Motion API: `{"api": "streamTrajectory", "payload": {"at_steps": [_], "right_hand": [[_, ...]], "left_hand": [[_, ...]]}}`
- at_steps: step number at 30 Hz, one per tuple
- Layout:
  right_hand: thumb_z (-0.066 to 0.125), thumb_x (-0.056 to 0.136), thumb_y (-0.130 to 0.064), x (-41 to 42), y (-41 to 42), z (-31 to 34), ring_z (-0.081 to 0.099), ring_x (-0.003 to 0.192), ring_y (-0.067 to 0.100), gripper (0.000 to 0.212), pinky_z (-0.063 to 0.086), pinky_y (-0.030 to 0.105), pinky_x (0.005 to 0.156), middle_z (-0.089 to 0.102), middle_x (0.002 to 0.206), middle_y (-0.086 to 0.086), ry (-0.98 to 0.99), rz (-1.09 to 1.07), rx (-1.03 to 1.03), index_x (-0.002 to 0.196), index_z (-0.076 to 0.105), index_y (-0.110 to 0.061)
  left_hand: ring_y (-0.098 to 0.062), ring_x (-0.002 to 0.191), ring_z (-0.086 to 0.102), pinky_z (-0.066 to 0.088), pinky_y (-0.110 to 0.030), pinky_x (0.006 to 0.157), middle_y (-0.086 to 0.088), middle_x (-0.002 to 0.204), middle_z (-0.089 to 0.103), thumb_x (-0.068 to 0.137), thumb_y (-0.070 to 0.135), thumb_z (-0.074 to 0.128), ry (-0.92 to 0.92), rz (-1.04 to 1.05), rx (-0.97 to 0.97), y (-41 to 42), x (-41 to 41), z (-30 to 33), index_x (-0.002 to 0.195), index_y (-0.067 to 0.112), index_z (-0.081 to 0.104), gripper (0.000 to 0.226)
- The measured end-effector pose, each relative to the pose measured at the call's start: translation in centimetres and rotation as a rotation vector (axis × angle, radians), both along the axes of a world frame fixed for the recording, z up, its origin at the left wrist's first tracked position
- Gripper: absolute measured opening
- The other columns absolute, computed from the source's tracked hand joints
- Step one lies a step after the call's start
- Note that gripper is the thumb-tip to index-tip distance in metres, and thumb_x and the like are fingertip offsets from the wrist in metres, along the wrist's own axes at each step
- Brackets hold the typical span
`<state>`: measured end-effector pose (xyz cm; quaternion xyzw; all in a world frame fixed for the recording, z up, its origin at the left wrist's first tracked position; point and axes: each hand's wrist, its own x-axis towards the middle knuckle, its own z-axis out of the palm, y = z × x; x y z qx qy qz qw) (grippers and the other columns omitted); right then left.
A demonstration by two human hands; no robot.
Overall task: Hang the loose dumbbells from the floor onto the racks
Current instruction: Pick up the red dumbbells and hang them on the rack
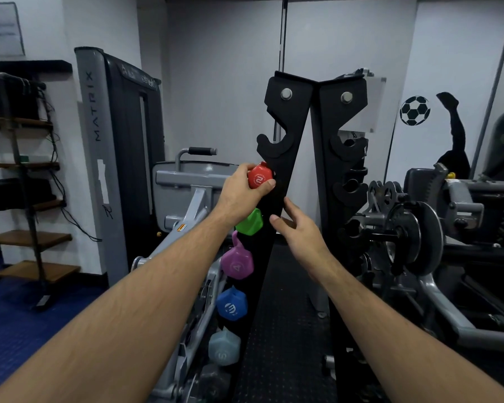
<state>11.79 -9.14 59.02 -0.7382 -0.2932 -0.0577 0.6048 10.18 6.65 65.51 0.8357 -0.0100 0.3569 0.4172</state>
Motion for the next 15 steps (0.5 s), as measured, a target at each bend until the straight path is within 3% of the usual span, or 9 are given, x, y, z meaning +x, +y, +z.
{"api": "streamTrajectory", "payload": {"at_steps": [3,5,8,10,12,15], "right_hand": [[0.065,0.101,-0.029,0.0,0.2,-0.4,0.050,0.140,0.012,0.071,0.044,0.012,0.094,0.045,0.159,-0.008,-0.029,-0.013,0.016,0.162,0.029,-0.028],[0.065,0.101,-0.030,-0.3,0.2,-0.8,0.051,0.138,0.009,0.071,0.045,0.024,0.106,0.047,0.155,-0.015,-0.034,-0.010,0.015,0.163,0.028,-0.029],[0.064,0.102,-0.032,-0.9,0.1,-2.9,0.050,0.133,0.003,0.071,0.039,0.021,0.105,0.046,0.141,-0.030,-0.034,-0.018,-0.031,0.162,0.028,-0.029],[0.066,0.100,-0.035,-1.1,0.0,-5.6,0.049,0.136,0.005,0.073,0.037,0.023,0.108,0.046,0.152,-0.017,-0.015,-0.045,-0.059,0.162,0.028,-0.028],[0.068,0.099,-0.036,-1.3,-0.2,-8.9,0.047,0.142,0.010,0.076,0.036,0.025,0.115,0.043,0.160,-0.006,-0.006,-0.075,-0.131,0.163,0.028,-0.026],[0.067,0.098,-0.037,-2.5,-0.6,-14.1,0.044,0.146,0.014,0.079,0.036,0.028,0.117,0.039,0.163,-0.002,0.023,-0.078,-0.259,0.164,0.025,-0.027]], "left_hand": [[-0.008,0.113,0.059,0.047,-0.020,0.090,0.000,0.137,0.060,0.095,0.040,0.070,0.001,-0.025,-0.035,0.1,-0.8,-0.6,0.145,0.017,0.046,0.060],[-0.011,0.121,0.059,0.049,-0.033,0.103,0.001,0.141,0.058,0.096,0.043,0.068,-0.006,-0.017,-0.039,0.2,-1.4,-1.5,0.147,0.020,0.044,0.061],[-0.015,0.134,0.052,0.043,-0.042,0.114,0.000,0.150,0.053,0.096,0.050,0.064,-0.054,0.037,-0.064,0.8,-3.2,-4.6,0.151,0.022,0.041,0.066],[-0.013,0.136,0.049,0.042,-0.041,0.115,0.000,0.150,0.052,0.096,0.054,0.061,-0.063,0.062,-0.094,1.3,-4.8,-7.8,0.151,0.024,0.042,0.065],[-0.008,0.134,0.051,0.043,-0.036,0.114,0.004,0.147,0.054,0.095,0.056,0.060,-0.067,0.071,-0.122,1.7,-6.5,-11.3,0.148,0.025,0.045,0.064],[0.014,0.118,0.052,0.037,-0.005,0.103,0.013,0.139,0.054,0.097,0.043,0.065,-0.055,0.097,-0.173,1.8,-9.0,-17.0,0.147,0.019,0.049,0.057]]}}
